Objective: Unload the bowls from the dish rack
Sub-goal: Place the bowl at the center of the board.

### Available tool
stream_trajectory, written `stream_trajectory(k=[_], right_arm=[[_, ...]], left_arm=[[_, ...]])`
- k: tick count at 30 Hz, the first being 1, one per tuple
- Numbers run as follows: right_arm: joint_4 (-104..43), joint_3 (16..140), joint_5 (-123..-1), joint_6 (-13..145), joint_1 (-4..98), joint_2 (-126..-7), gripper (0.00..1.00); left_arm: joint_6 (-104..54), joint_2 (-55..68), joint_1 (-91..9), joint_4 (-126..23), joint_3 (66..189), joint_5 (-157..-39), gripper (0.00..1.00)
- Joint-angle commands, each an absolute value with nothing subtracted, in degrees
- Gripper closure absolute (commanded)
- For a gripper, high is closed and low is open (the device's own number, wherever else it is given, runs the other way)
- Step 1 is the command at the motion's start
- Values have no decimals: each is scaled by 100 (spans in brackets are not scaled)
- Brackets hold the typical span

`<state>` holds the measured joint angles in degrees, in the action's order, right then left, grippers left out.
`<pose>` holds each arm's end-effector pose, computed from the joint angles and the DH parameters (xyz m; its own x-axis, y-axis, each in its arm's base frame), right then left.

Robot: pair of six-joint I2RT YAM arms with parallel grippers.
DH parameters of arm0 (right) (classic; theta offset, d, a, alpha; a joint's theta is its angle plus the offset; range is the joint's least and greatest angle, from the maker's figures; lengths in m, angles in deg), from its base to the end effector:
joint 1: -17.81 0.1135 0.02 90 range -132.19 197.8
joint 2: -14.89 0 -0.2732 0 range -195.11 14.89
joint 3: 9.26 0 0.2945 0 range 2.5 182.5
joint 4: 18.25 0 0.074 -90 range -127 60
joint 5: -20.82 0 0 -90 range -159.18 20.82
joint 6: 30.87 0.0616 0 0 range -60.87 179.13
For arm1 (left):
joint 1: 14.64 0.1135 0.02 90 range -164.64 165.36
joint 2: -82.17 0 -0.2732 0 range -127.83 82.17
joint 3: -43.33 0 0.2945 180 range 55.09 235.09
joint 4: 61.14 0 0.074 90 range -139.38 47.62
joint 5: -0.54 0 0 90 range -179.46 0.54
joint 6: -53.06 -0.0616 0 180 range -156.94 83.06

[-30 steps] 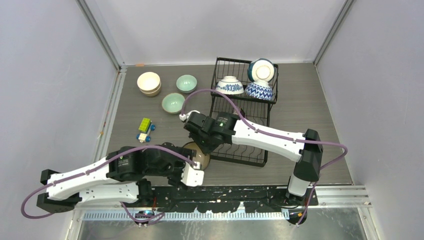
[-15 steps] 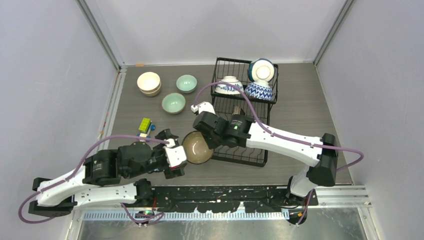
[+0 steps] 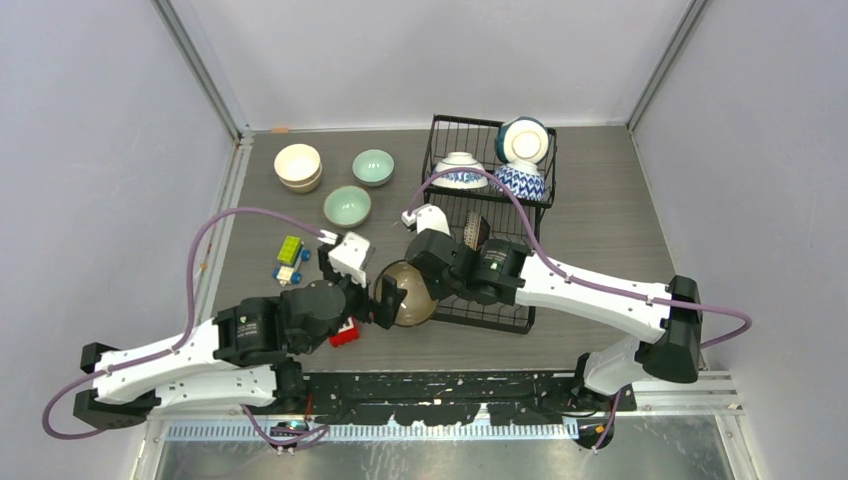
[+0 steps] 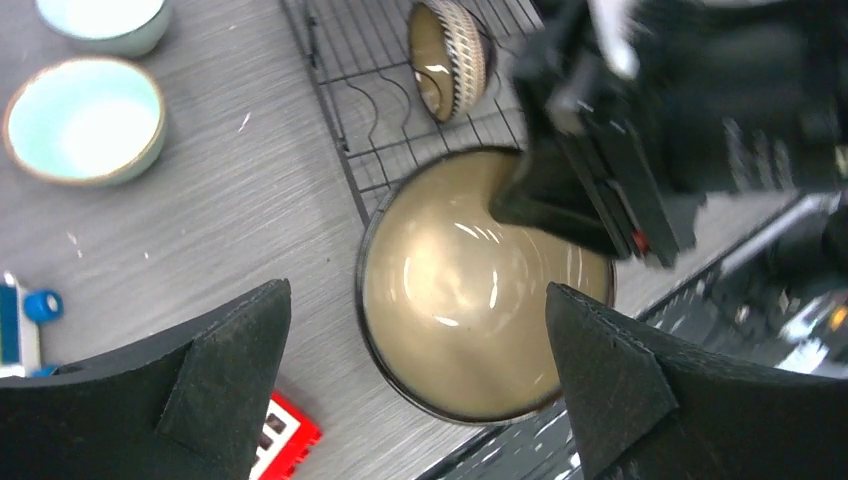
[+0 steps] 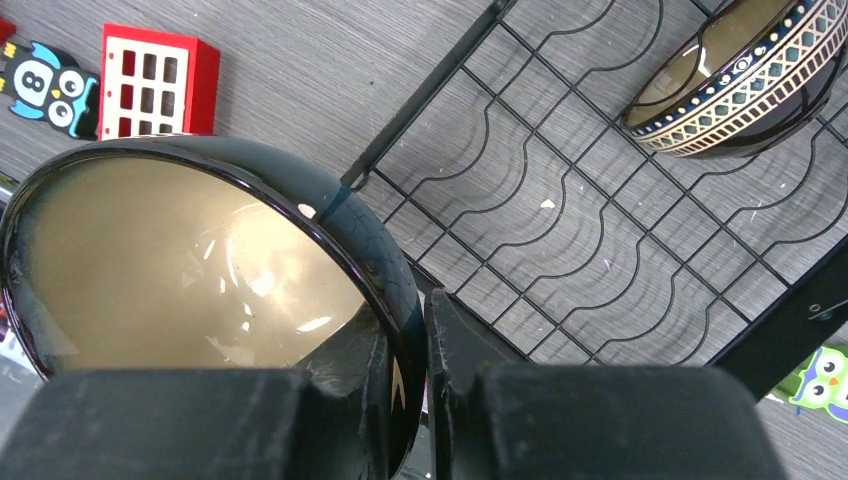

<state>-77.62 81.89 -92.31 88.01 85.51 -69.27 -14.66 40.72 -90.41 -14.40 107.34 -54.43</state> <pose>0.1606 0.3278 0.3176 -0.6302 -0.3660 -0.6848 -0.5202 0.8538 0.0224 0.0836 -0.1859 0.3564 -0.3453 0.0986 -0.9333 0.5772 0.8065 -0.1283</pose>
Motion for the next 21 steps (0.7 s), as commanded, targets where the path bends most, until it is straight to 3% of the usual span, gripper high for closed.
stream_trajectory(k=[1, 9, 13, 21], right_arm=[[-6892, 8158, -9485, 9133, 8547, -6448, 99], [-6733, 8135, -9752, 9496, 8547, -6452, 99], [-6777, 8197, -9860, 9596, 8547, -6456, 99], [-6838, 8348, -9931, 9682, 8547, -6623, 99]], left_arm=[[760, 3882, -8890, -1491, 10893, -4084, 0], [3403, 3630, -8644, -516, 11032, -4041, 0], [4979, 3251, -8642, 920, 11411, -3694, 0], [5088, 2597, -8629, 1554, 11654, -3747, 0]])
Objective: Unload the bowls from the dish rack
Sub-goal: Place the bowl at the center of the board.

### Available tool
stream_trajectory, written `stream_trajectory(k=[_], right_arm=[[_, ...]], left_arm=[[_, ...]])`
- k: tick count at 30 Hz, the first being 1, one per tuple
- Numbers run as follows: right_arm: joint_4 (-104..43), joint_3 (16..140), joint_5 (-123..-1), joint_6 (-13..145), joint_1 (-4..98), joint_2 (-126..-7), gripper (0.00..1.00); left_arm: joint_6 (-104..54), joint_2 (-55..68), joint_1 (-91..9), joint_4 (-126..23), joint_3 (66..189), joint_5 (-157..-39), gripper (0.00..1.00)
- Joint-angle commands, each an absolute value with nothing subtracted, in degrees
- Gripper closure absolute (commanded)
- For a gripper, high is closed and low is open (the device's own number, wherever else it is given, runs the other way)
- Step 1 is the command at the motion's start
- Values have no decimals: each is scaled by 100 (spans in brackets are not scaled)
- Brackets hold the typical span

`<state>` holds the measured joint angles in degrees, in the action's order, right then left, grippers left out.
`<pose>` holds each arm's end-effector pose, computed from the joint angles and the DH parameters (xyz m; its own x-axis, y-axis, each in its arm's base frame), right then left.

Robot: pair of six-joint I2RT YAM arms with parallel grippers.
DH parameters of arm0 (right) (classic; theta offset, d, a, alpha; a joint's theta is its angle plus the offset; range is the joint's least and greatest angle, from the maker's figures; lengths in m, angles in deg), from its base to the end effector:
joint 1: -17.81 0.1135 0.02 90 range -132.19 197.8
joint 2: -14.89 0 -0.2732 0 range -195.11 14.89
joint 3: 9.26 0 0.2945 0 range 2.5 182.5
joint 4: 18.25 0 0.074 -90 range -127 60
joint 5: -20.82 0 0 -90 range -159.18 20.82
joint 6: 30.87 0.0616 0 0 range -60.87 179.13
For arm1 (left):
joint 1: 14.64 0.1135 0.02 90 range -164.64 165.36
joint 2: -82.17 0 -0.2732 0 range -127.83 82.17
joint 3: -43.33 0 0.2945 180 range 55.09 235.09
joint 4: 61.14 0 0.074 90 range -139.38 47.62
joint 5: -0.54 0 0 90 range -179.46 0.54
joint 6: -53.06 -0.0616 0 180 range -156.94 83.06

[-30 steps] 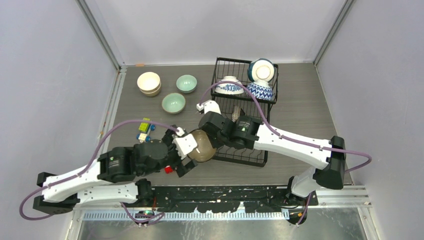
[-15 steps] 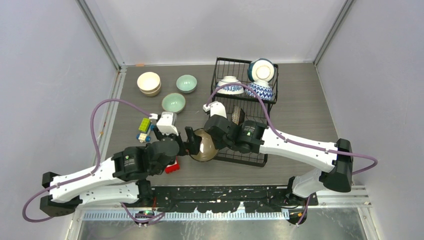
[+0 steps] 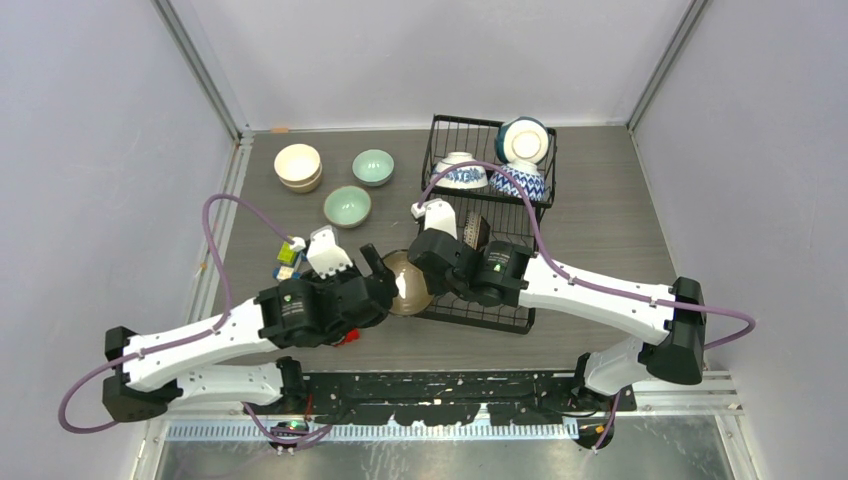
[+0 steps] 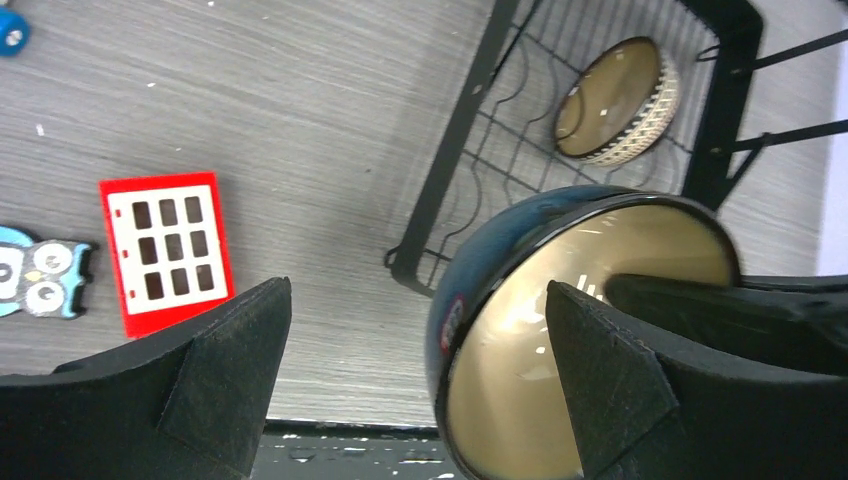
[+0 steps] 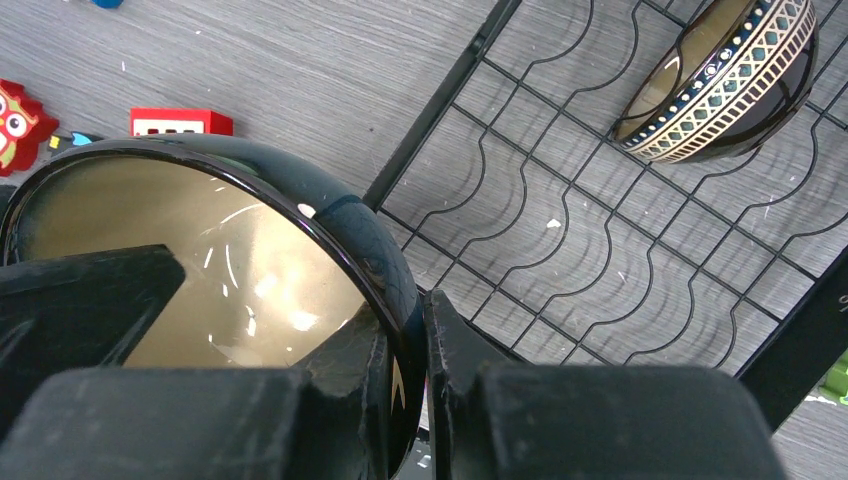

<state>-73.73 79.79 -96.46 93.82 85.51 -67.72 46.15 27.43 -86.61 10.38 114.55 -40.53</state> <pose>0.1634 0.3241 0.3202 -0.6387 -0.2243 -0.7360 -0.4193 0.9035 0.0885 0.1092 -0.1856 0.3263 -0.5180 -0.5159 -0.6823 -0.1927 0.8475 -0.4945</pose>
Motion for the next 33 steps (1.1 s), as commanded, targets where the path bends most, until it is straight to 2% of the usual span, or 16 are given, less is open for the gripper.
stream_trajectory(k=[1, 8, 13, 15, 17, 20, 21, 24, 30, 33], right_arm=[[-6855, 8390, -9932, 9691, 8541, -6662, 99], [-6890, 8593, -9947, 9785, 8537, -6894, 99], [-6885, 8731, -9793, 9930, 8514, -7089, 99], [-6877, 8771, -9738, 9982, 8514, -7131, 99], [-6876, 8792, -9733, 10036, 8512, -7148, 99], [-6876, 8777, -9728, 10103, 8496, -7161, 99], [-6851, 8751, -9700, 10129, 8491, -7166, 99], [-6751, 8652, -9611, 10236, 8488, -7188, 99], [-6728, 8616, -9585, 10316, 8479, -7282, 99], [-6718, 8654, -9552, 10316, 8479, -7329, 99]], left_arm=[[5091, 2585, -8618, 1572, 11658, -3746, 0], [4968, 2598, -8575, 1508, 11530, -3644, 4], [4755, 2599, -8557, 1317, 11422, -3577, 18], [4695, 2600, -8554, 1293, 11383, -3550, 20], [4687, 2611, -8543, 1279, 11332, -3543, 28], [4563, 2674, -8525, 1081, 11183, -3566, 47], [4522, 2713, -8530, 975, 11114, -3583, 50], [4518, 2788, -8488, 749, 10918, -3689, 54], [4480, 2744, -8413, 666, 10836, -3784, 55], [4388, 2737, -8384, 526, 10809, -3823, 59]])
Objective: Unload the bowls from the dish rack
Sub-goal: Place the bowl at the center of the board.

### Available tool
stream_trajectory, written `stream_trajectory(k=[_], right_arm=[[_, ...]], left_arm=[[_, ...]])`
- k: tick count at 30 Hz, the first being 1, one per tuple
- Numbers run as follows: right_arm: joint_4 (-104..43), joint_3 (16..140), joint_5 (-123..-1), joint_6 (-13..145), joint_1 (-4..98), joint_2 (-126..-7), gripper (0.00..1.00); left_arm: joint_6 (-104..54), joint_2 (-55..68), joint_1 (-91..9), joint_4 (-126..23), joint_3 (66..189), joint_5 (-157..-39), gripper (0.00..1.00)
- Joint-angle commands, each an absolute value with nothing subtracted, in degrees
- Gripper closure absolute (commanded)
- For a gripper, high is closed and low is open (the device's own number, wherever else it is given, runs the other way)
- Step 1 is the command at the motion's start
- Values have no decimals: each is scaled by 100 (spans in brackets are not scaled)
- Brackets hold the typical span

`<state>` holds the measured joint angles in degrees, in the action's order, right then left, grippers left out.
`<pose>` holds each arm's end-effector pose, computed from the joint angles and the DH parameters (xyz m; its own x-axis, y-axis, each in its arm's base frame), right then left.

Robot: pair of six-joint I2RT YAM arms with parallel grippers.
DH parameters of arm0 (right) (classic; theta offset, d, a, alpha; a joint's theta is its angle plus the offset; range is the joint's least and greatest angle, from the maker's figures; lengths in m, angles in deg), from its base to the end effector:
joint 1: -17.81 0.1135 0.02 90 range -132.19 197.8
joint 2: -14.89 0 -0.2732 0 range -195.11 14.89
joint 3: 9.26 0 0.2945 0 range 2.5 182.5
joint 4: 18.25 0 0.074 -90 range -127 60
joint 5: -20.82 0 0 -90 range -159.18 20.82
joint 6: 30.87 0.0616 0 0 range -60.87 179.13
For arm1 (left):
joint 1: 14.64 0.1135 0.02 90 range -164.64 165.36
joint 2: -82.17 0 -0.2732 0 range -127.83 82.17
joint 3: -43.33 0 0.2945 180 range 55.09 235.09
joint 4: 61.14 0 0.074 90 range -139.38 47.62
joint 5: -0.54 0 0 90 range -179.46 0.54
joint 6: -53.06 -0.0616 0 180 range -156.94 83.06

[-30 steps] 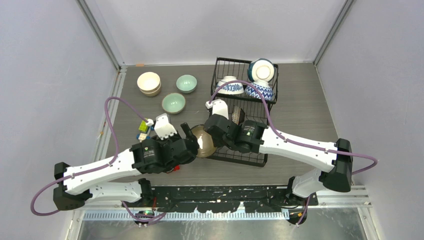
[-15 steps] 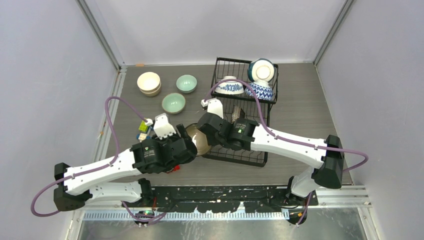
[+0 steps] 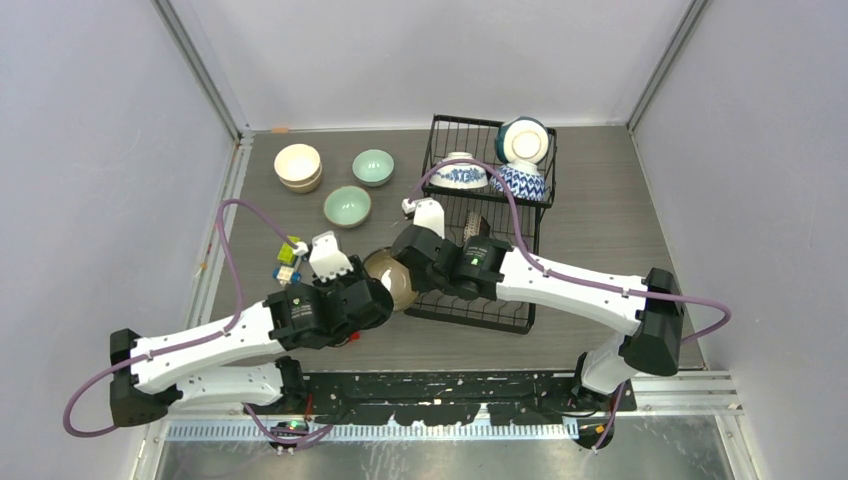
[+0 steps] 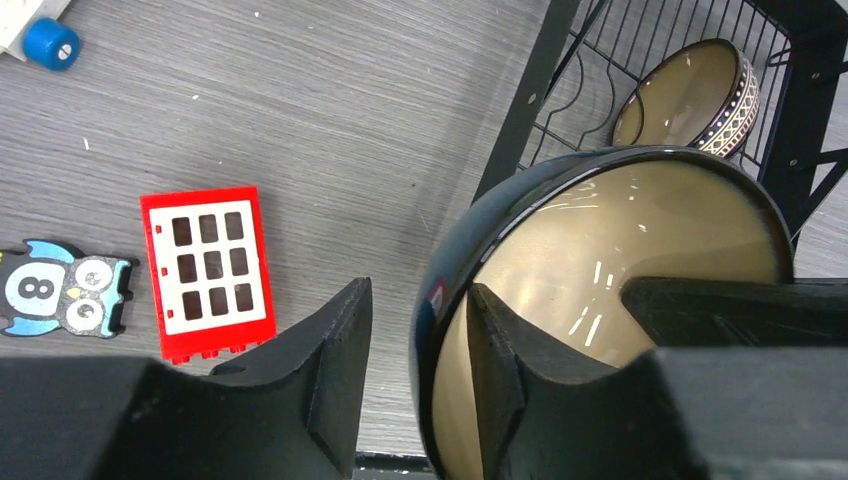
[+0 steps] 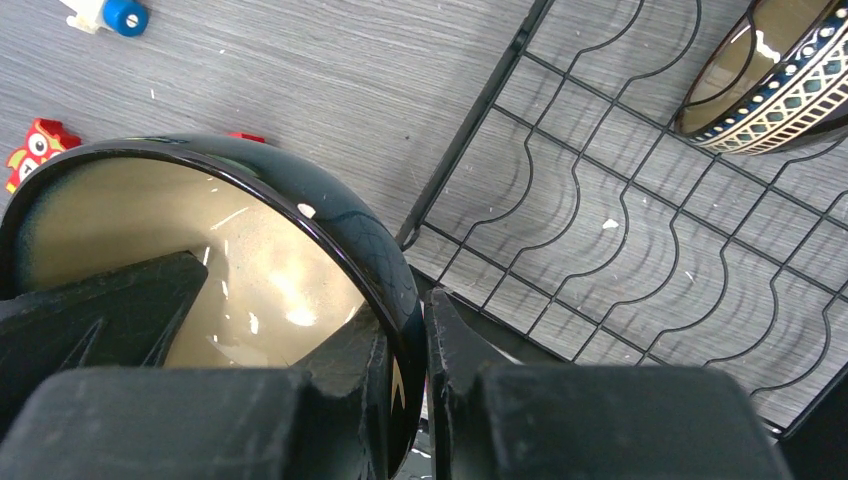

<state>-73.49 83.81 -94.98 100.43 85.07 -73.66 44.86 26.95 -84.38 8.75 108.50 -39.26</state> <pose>0.1750 0.3481 0.3096 -0.7025 -0.1389 -0.6980 -0.3463 0.9235 0.1648 0.1175 -0.1816 0.2906 -0.5052 -0.4609 -0.7296 -0.2300 0.8868 -0.4009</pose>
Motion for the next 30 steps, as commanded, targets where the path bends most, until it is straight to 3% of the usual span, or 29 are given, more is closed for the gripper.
stream_trajectory(k=[1, 10, 16, 18, 23, 30], right_arm=[[-6726, 8671, -9541, 10312, 8483, -7339, 99], [-6755, 8624, -9450, 10308, 8477, -7339, 99], [-6736, 8590, -9279, 10217, 8475, -7274, 98], [-6736, 8603, -9181, 10145, 8485, -7274, 88], [-6753, 8671, -8929, 10038, 8482, -7274, 49], [-6792, 8794, -8776, 9929, 8483, -7132, 8]], left_arm=[[4338, 2741, -8369, 491, 10809, -3819, 63], [4175, 2677, -8295, 286, 10746, -3909, 99], [4044, 2694, -8283, 137, 10687, -3945, 100], [3990, 2730, -8277, 116, 10681, -3934, 100], [3807, 2896, -8280, 1, 10621, -3940, 100], [3693, 2948, -8246, 30, 10667, -3897, 100]])
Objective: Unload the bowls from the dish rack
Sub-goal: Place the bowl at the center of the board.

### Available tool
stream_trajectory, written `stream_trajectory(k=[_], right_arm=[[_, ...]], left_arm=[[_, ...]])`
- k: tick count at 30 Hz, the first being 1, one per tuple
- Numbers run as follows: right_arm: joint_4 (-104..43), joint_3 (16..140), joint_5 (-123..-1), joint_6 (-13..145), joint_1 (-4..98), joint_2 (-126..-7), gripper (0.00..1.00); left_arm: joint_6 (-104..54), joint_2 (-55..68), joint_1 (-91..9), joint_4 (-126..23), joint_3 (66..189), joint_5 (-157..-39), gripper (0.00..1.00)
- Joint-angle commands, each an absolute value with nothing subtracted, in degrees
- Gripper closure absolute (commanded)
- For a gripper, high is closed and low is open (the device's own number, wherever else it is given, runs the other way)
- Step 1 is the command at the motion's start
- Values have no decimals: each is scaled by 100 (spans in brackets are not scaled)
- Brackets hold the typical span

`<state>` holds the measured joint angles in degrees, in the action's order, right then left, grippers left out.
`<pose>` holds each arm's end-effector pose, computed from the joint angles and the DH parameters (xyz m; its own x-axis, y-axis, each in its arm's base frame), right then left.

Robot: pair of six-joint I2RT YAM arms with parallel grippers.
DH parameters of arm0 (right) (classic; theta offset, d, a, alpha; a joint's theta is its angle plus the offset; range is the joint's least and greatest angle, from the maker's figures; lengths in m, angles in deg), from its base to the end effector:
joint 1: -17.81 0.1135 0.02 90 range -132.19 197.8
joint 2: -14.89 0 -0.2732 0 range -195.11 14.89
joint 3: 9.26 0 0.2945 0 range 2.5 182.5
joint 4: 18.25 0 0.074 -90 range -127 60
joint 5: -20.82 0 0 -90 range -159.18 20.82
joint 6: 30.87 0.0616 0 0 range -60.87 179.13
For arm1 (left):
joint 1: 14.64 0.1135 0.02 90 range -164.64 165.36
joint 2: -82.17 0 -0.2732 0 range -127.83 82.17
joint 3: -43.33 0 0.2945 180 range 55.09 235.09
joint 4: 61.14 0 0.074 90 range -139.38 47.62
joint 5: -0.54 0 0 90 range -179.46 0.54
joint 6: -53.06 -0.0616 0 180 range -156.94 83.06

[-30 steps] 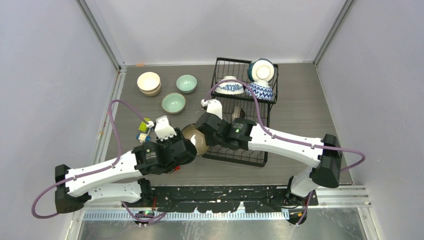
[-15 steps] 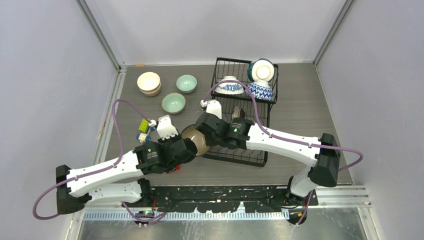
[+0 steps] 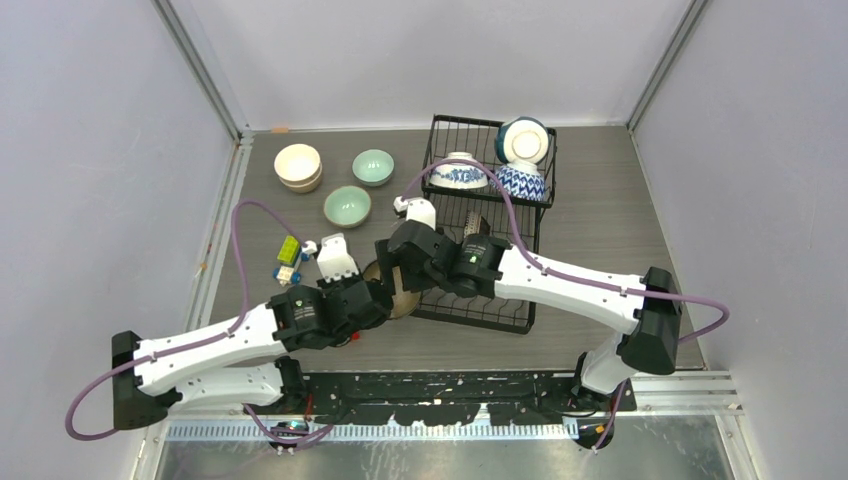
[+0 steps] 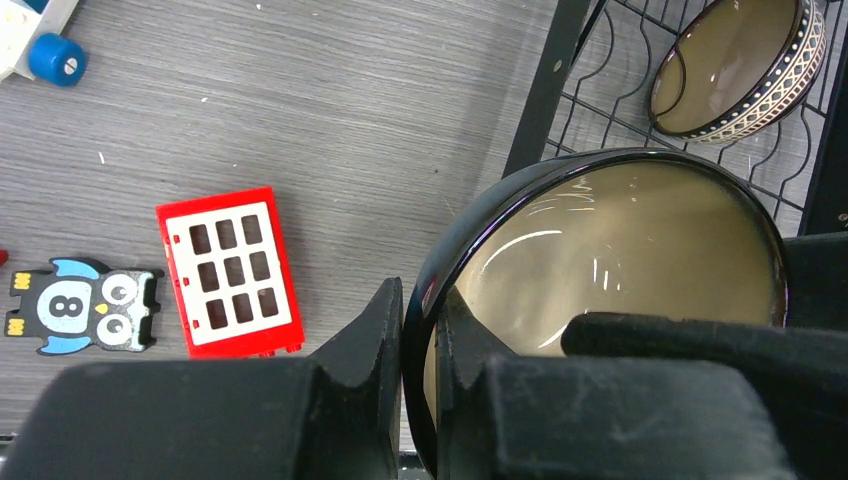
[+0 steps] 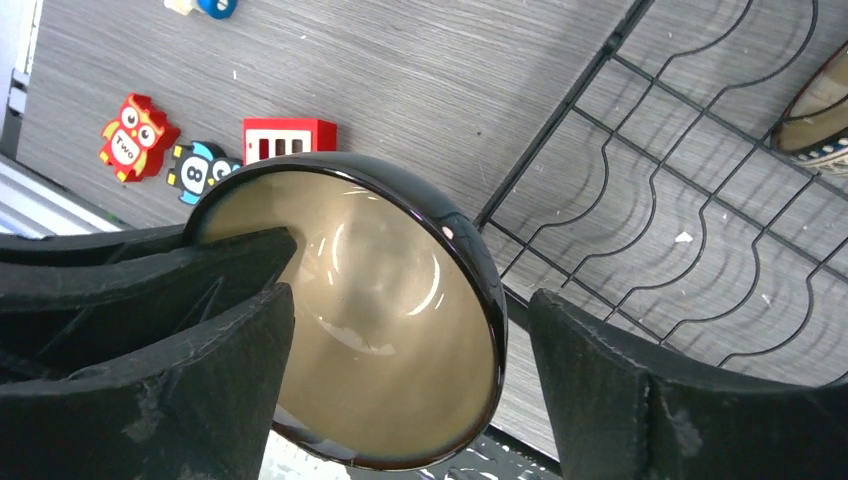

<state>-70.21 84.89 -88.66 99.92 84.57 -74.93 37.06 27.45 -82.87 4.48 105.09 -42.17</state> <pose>0.1774 0.3611 0.3114 -0.7287 -0.1360 -0.6712 -0.3983 0.8815 0.2537 0.1217 -0.1827 0.2738 -0.5562 -0.3653 -0.7465 -0.1698 0.9292 -0.3283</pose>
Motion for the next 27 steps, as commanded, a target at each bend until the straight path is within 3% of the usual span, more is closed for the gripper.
stream_trajectory(k=[1, 9, 18, 27], right_arm=[[-6815, 8819, -8792, 9911, 8481, -7080, 4], [-7318, 8971, -8959, 9096, 8477, -6571, 0], [-6613, 7739, -8931, 8290, 8471, -5173, 0], [-5678, 6473, -8587, 8342, 8484, -4439, 0]], left_arm=[[3661, 2956, -8237, 47, 10688, -3852, 100], [2496, 3312, -7851, 36, 10689, -3590, 100], [1275, 3582, -5706, -658, 10524, -5193, 100], [1574, 3130, -3880, -995, 10602, -6678, 100]])
